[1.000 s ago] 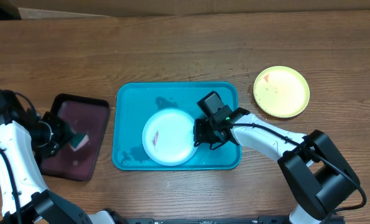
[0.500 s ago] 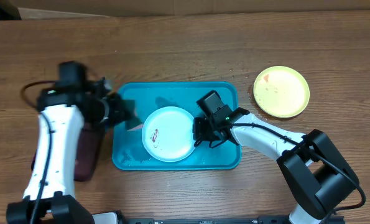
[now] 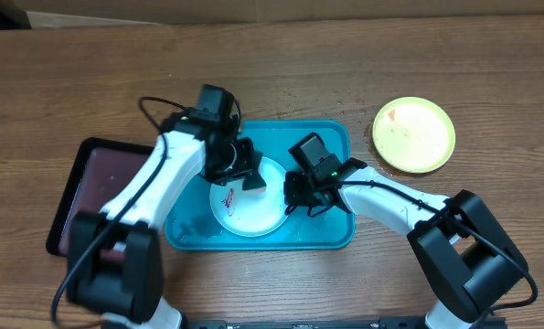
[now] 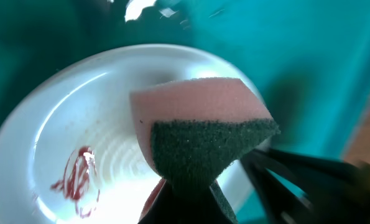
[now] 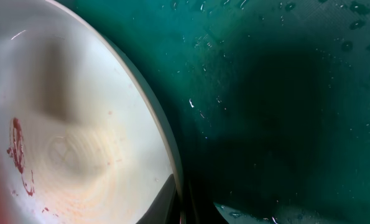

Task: Clean dirty plates on tray and stack at the side
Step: 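Scrub the light-blue plate with the sponge while right gripper holds rim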

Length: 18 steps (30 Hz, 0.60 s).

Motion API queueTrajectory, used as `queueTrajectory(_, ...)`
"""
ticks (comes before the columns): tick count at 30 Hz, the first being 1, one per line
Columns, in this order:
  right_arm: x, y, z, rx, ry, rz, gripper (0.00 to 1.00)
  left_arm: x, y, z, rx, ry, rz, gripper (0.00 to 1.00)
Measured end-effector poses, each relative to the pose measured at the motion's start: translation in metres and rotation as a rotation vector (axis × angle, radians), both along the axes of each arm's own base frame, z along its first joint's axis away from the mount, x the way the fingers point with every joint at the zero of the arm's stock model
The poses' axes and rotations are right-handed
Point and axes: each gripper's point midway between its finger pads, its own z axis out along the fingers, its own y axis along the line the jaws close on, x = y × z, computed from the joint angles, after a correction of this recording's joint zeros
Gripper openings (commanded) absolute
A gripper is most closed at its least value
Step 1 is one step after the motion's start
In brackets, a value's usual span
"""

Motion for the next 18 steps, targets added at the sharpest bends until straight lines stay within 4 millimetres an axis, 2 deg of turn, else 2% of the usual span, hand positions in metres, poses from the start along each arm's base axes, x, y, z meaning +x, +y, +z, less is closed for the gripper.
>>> queueTrajectory(4, 0.0, 0.0, 0.0, -0.001, -0.001, 0.0, 0.06, -0.007, 0.002, -0.037, 0.033, 0.104, 0.003, 0.04)
queueTrajectory(7, 0.0, -0.001, 0.0, -0.005, -0.001, -0.002, 0.06, -0.012, 0.004, -0.056, 0.046, 0.159, -0.007, 0.04)
queueTrajectory(18, 0.0, -0.001, 0.0, -0.006, -0.002, -0.002, 0.06, -0.013, 0.013, -0.064, 0.148, 0.196, -0.068, 0.04)
